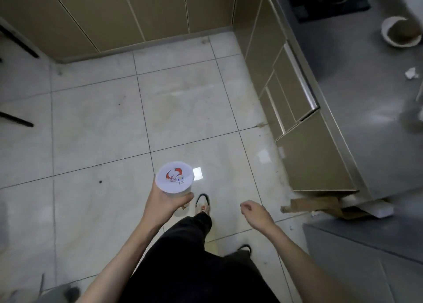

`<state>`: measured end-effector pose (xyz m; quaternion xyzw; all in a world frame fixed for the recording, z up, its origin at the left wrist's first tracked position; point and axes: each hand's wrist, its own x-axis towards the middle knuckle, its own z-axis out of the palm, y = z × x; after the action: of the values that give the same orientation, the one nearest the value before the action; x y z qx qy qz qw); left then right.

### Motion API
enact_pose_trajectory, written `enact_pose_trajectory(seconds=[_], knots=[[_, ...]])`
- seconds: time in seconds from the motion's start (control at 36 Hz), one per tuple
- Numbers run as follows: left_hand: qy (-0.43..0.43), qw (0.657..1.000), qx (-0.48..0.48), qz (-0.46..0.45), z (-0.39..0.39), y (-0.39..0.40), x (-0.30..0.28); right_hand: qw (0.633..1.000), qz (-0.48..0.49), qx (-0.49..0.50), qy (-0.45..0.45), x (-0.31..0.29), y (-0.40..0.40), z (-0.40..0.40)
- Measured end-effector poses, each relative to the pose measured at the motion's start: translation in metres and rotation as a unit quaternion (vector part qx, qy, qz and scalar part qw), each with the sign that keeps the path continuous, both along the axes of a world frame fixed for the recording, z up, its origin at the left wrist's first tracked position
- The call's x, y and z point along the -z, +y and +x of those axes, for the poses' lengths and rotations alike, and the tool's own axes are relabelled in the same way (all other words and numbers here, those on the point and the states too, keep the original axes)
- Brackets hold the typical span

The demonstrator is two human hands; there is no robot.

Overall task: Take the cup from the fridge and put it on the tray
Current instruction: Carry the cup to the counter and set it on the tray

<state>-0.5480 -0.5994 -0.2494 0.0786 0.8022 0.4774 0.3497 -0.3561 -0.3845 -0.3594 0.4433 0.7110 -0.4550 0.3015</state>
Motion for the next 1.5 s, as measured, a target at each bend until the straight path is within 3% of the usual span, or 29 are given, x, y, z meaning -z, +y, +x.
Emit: enact_pose_trajectory(seconds=[0.19, 0.42, 0.58, 0.75, 0.92, 1.11, 1.22, 1.33, 1.5], knots=[[0.024, 0.999, -0.03, 0.022, -0.138, 0.034, -0.014, 0.994, 0.034, -0.068, -0.08, -0.003, 0.037, -0.086], [0.012, 0.997, -0.069, 0.04, -0.28, 0.096, -0.008, 0.97, 0.007, -0.151, -0.191, 0.007, 0.092, -0.151], [0.003, 0.998, -0.067, 0.014, -0.392, 0.144, -0.002, 0.965, 0.002, -0.172, -0.2, 0.019, 0.148, -0.277], [-0.011, 0.994, -0.111, -0.019, -0.498, 0.165, -0.008, 0.976, -0.008, -0.178, -0.126, 0.004, 0.197, -0.481], [-0.005, 0.989, -0.149, -0.005, -0.602, 0.19, -0.022, 0.992, -0.013, -0.127, 0.008, -0.031, 0.24, -0.697], [0.012, 0.991, -0.135, 0.006, -0.754, 0.24, -0.004, 0.993, 0.001, -0.072, 0.09, -0.033, 0.286, -0.883], [0.002, 0.994, -0.108, -0.011, -0.836, 0.274, 0.004, 0.995, 0.008, -0.097, 0.005, -0.025, 0.32, -0.916], [0.003, 0.995, -0.099, 0.003, -0.938, 0.317, 0.003, 0.998, 0.022, -0.051, -0.024, -0.024, 0.367, -0.951], [0.027, 0.996, -0.086, 0.017, -1.051, 0.372, -0.006, 0.99, -0.008, -0.021, -0.137, -0.016, 0.419, -0.975]])
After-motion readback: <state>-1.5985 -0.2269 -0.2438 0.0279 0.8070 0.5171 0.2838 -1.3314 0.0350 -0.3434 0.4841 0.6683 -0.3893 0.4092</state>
